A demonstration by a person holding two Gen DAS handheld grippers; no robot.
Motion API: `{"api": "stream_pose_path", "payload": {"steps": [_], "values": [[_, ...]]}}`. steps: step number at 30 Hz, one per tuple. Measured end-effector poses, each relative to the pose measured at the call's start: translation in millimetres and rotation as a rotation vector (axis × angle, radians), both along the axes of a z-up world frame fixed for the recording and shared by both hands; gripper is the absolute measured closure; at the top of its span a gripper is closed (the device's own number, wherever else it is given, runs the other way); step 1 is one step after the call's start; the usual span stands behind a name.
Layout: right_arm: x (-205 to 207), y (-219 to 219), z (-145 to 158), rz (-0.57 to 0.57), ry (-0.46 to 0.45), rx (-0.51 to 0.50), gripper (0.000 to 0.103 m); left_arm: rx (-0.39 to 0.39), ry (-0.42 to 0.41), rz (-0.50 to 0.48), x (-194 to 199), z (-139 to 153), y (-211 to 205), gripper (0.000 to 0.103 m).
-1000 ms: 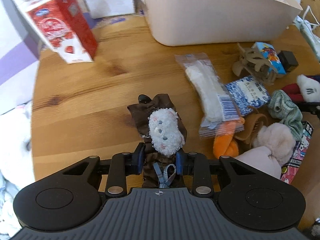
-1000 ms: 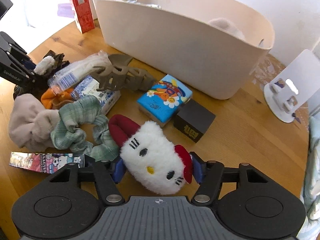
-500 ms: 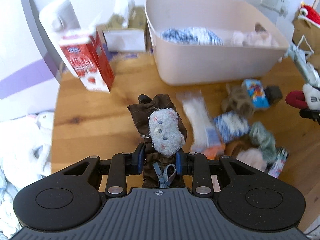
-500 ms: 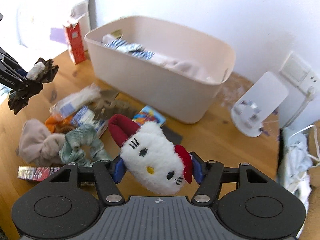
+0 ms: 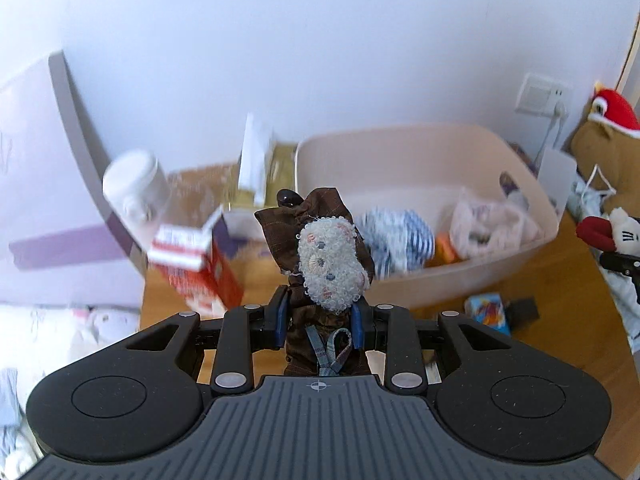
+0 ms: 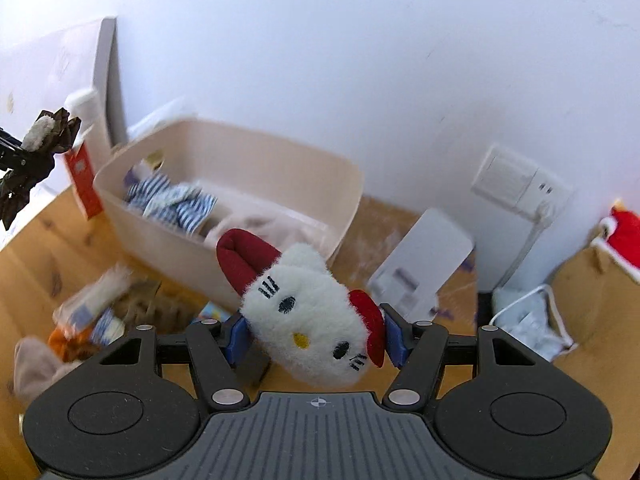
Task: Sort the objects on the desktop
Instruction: 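Carry the brown bear and Hello Kitty plush into the basket and release both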
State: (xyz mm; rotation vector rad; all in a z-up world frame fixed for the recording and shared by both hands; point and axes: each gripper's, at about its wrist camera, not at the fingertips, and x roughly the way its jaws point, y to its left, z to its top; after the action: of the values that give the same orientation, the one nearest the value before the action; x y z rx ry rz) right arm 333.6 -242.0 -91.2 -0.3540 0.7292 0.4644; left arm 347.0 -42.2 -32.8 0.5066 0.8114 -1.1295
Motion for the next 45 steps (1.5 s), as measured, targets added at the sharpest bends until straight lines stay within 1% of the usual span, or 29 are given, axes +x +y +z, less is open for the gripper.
{"api": "stream_pose_path", "payload": {"steps": [4,11,16,20,24,28,33,35,38,41,45], "values": [[12.8,4.1,17.8,-0.006,-0.05,0.012,0.042,-0.034,-0.033,-0.023,1.7,12.1,-14.8,0.073],[34.2,19.9,39.1,0.001,-0.112,0.022,0.042,-0.072,-0.05,-0.06,0.5,20.1,-42.1,0.073],[47.0,36.5,44.6,0.007,-0.129,0.022,0.041,-0.077,-0.029,-0.07,0.6,22.8,-60.2,0.073],[55.2,46.1,44.2,0.004,-0.13,0.026,0.041,-0.076,-0.034,-0.083,-2.3,21.3,-72.0,0.073],[61.3,54.4,41.7,-0.013,-0.116,0.034,0.041,-0.063,-0.014,-0.107,-7.1,15.6,-87.8,0.073],[68.2,63.6,35.0,-0.012,-0.099,0.021,0.041,-0.046,-0.044,-0.143,-17.7,6.3,-104.1,0.073],[81.0,75.1,15.0,-0.028,-0.068,0.011,0.041,-0.002,-0.07,-0.17,-30.5,-15.1,-121.0,0.073],[85.7,76.3,5.9,-0.038,-0.039,0.01,0.041,0.008,-0.08,-0.196,-34.7,-22.4,-123.5,0.073],[91.7,77.7,-6.7,-0.049,0.015,0.002,0.041,0.028,-0.1,-0.21,-41.9,-30.2,-131.2,0.073],[94.9,80.0,-16.8,-0.055,0.051,-0.008,0.041,0.048,-0.09,-0.208,-44.3,-37.9,-137.8,0.072],[91.3,80.2,-24.5,-0.055,0.064,-0.018,0.04,0.072,-0.05,-0.193,-40.1,-42.6,-140.8,0.072]]}}
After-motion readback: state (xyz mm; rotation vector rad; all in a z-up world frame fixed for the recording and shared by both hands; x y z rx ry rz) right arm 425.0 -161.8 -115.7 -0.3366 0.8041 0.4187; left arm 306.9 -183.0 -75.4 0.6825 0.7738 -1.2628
